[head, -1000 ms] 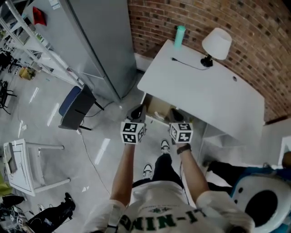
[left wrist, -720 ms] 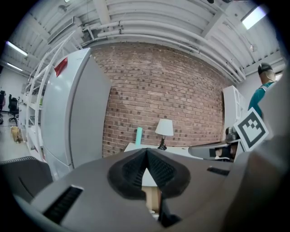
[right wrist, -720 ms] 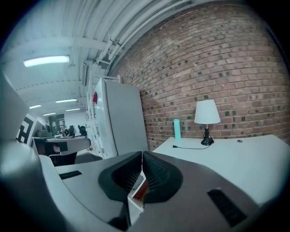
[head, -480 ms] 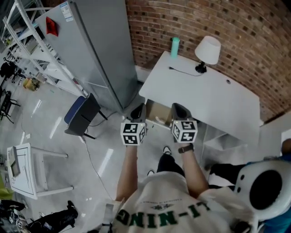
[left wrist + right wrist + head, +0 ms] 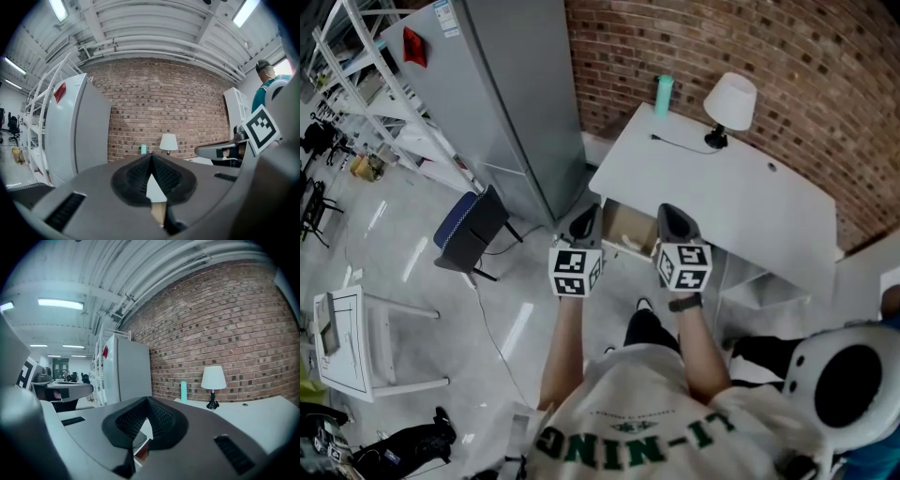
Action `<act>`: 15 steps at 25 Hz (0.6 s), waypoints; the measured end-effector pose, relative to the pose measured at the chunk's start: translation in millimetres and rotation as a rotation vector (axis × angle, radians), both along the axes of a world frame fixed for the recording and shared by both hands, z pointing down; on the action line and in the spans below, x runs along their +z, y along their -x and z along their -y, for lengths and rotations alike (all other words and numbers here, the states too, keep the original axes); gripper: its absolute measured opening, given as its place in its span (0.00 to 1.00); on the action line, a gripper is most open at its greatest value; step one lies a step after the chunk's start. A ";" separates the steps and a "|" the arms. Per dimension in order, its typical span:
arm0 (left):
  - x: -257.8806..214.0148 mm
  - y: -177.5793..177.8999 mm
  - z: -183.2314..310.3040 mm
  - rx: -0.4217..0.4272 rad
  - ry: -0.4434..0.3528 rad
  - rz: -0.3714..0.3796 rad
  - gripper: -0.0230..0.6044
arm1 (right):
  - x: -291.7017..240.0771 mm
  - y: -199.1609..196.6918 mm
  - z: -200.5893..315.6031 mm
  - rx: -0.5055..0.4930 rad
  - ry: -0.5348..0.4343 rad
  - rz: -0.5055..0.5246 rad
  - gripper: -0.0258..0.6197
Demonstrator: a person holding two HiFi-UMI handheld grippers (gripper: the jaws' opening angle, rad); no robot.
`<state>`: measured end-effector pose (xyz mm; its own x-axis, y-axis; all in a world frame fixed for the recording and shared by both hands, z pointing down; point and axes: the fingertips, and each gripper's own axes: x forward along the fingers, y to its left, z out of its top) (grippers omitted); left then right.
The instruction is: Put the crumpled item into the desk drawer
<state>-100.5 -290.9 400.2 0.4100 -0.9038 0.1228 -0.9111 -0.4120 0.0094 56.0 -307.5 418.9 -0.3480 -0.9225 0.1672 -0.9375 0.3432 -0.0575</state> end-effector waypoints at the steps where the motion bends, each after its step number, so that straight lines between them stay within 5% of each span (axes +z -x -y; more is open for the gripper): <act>1: -1.1 -1.7 -1.1 0.008 -0.006 -0.006 0.03 | 0.3 -1.3 -0.7 0.001 -0.001 0.006 0.04; 15: 14.4 -15.0 8.9 -0.007 -0.011 -0.035 0.03 | 14.4 -11.7 2.5 -0.043 -0.013 0.020 0.04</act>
<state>-85.4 -299.8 414.6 0.4070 -0.9080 0.0989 -0.9134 -0.4055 0.0367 67.7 -310.0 433.4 -0.3909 -0.9085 0.1478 -0.9204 0.3844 -0.0712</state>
